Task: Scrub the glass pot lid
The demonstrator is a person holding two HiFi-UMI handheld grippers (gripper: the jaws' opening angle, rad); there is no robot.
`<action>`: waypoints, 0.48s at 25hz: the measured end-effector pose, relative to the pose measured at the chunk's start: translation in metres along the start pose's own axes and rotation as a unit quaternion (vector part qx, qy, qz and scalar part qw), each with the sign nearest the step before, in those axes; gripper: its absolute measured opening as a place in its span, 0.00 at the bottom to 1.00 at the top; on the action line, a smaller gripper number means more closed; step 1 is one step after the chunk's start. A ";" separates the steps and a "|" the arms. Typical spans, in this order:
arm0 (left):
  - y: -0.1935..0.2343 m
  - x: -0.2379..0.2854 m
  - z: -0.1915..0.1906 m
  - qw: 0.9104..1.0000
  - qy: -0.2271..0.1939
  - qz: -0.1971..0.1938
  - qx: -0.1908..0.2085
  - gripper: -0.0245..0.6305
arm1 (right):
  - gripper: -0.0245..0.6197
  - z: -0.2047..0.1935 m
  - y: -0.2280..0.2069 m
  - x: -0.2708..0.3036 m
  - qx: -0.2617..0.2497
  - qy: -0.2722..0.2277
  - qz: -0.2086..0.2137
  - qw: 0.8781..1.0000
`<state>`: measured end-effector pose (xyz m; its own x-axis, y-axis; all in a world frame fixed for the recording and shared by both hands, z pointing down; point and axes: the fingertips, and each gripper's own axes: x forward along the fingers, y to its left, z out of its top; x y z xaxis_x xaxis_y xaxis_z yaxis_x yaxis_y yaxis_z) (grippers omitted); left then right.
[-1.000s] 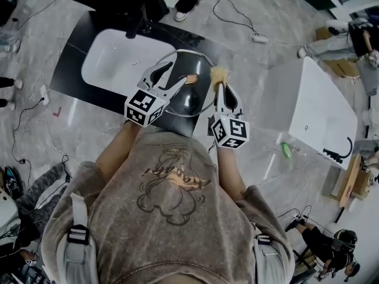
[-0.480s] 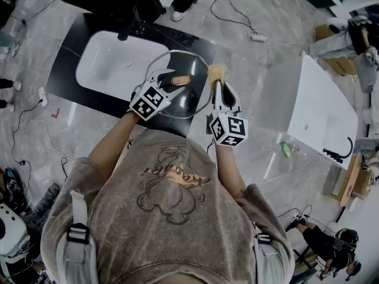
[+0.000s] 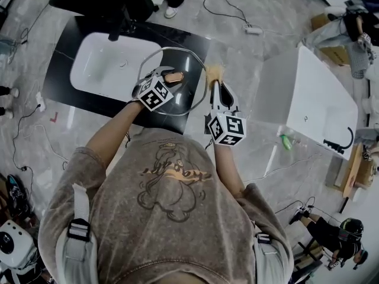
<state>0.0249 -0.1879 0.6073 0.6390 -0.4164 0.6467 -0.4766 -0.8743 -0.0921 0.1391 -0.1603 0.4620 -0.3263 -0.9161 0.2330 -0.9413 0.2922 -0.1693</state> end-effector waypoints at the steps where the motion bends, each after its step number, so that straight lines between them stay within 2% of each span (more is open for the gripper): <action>1: 0.001 0.003 -0.002 1.000 0.007 -0.002 -0.002 0.40 | 0.10 -0.001 -0.002 -0.002 0.001 0.002 -0.003 1.000; 3: 0.001 0.009 -0.007 1.000 0.020 -0.008 -0.002 0.39 | 0.10 -0.005 -0.006 -0.005 0.004 0.005 -0.009 1.000; 4: 0.001 0.010 -0.009 1.000 0.024 -0.010 0.000 0.36 | 0.10 -0.006 -0.007 -0.006 0.006 0.006 -0.012 1.000; 12: -0.001 0.011 -0.010 0.999 0.040 -0.022 0.011 0.34 | 0.10 -0.016 -0.020 -0.010 0.009 0.018 -0.022 1.000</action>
<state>0.0260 -0.1894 0.6220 0.6090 -0.3571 0.7082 -0.4345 -0.8972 -0.0788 0.1595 -0.1529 0.4783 -0.2883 -0.9170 0.2757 -0.9530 0.2467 -0.1760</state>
